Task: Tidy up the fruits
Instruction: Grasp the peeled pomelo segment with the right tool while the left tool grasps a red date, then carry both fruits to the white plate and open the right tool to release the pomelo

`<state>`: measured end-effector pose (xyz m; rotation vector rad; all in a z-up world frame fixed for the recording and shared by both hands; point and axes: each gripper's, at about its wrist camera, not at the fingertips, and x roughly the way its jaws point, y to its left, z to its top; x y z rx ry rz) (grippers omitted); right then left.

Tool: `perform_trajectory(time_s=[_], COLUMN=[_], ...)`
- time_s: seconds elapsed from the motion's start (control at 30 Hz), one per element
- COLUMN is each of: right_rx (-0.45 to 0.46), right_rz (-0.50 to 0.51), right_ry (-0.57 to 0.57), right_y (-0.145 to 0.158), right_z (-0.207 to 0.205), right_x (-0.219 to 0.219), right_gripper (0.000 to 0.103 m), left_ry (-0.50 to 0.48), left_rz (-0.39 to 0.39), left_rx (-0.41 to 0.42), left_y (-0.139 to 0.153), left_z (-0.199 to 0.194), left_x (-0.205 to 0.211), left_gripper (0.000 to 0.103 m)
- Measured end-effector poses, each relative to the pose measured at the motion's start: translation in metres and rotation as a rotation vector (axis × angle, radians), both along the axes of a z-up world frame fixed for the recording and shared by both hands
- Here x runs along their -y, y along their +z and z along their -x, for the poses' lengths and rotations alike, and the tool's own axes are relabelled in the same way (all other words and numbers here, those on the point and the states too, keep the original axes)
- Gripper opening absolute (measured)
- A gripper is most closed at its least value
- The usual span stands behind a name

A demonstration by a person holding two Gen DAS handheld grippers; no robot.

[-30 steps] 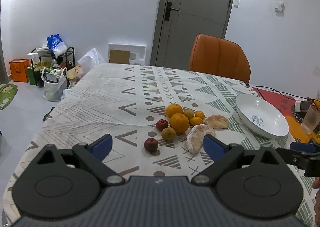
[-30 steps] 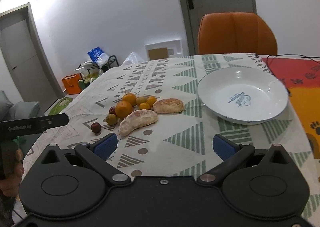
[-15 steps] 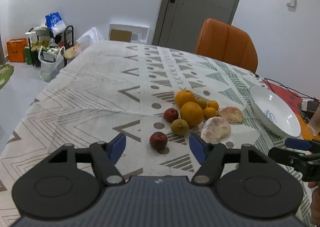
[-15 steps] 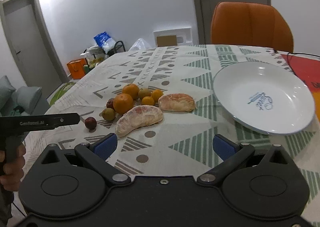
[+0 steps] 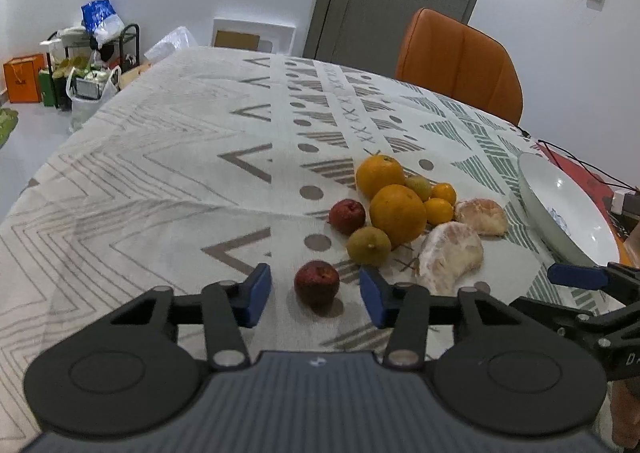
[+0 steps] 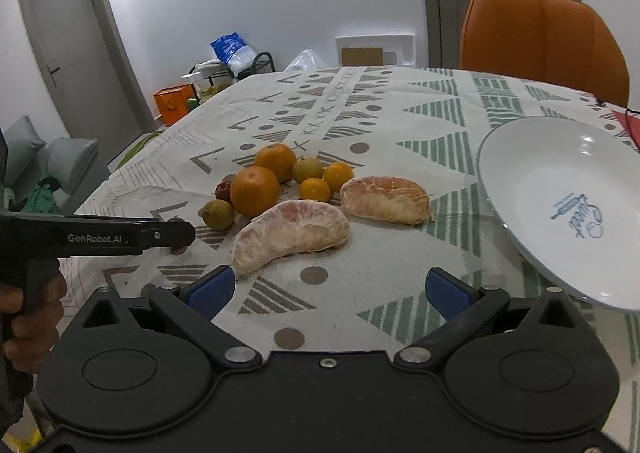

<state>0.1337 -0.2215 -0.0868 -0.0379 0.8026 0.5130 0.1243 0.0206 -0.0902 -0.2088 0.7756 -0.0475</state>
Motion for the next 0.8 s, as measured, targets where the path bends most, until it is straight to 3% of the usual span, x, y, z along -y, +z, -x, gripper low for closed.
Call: perform_trajectory(time_s=[0.1,0.47,0.8], right_rx=[-0.004,0.0,0.03], right_rz=[-0.002,0.032,0.096], right_ry=[0.02,0.147,0.18], right_y=[-0.003,-0.013,-0.022], right_z=[-0.007,-0.025,-0.034], right_x=[-0.005,-0.038,-0.048], right_gripper=[0.103,0.103,0.103], left_ry=[0.008,0.037,0.045], left_rz=[-0.042,-0.011,-0.005], left_rx=[-0.001,0.012,0.019], left_y=[0.0,0.005,0.006], left_z=[-0.002,-0.001,-0.004], left_x=[0.001,-0.017,-0.022], left_gripper=[0.023,0.023,0.023])
